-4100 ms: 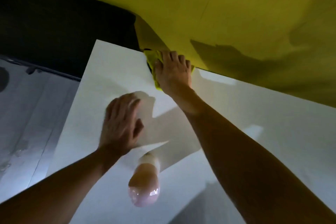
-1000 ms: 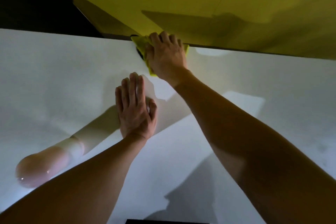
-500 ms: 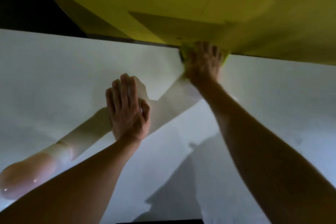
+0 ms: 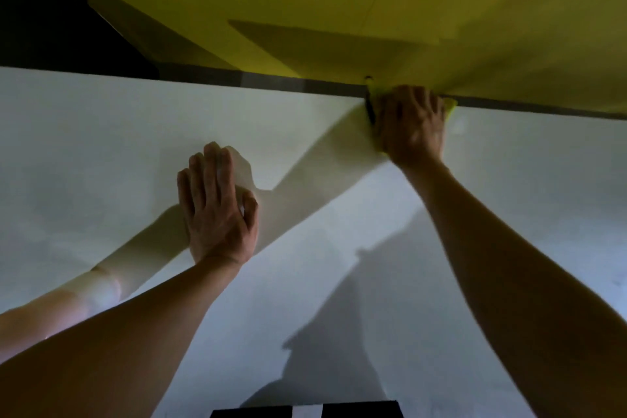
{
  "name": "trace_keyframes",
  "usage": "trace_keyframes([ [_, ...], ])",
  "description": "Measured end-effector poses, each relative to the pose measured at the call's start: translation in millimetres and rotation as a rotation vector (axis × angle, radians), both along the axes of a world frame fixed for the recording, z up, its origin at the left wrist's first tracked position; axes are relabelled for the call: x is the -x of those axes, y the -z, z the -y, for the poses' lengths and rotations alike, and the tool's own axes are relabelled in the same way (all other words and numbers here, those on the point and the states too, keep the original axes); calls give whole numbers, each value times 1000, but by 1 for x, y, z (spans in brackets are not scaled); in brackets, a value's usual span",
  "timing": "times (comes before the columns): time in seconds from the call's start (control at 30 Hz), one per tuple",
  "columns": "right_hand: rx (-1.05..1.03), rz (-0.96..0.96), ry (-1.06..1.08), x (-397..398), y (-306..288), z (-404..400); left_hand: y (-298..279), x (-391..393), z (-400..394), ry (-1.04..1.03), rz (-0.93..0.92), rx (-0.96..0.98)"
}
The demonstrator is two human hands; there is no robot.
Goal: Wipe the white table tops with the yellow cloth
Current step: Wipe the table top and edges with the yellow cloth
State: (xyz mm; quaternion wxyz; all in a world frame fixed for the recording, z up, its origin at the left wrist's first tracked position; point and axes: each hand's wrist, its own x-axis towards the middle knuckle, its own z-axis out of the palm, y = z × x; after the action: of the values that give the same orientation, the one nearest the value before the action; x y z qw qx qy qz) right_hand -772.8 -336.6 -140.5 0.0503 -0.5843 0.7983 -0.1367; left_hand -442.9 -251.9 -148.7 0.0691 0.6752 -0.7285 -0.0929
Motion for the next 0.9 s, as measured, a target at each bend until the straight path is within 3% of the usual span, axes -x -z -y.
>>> trace_keyframes([
  [0.1, 21, -10, 85, 37, -3, -7, 1, 2, 2, 6, -7, 13],
  [0.33, 37, 10, 84, 36, -3, -7, -3, 15, 0, 25, 76, 66],
  [0.53, 58, 19, 20, 38, -4, -5, -15, 143, -37, 287, -61, 38],
  [0.63, 88, 33, -82, 43, -4, -6, -15, 215, -60, 259, -69, -14],
  [0.77, 99, 50, -178, 51, -6, -4, -12, 232, -59, 232, 12, -19],
  [0.9, 91, 52, -212, 94, -4, -14, -8, 230, -62, 227, -22, 7],
])
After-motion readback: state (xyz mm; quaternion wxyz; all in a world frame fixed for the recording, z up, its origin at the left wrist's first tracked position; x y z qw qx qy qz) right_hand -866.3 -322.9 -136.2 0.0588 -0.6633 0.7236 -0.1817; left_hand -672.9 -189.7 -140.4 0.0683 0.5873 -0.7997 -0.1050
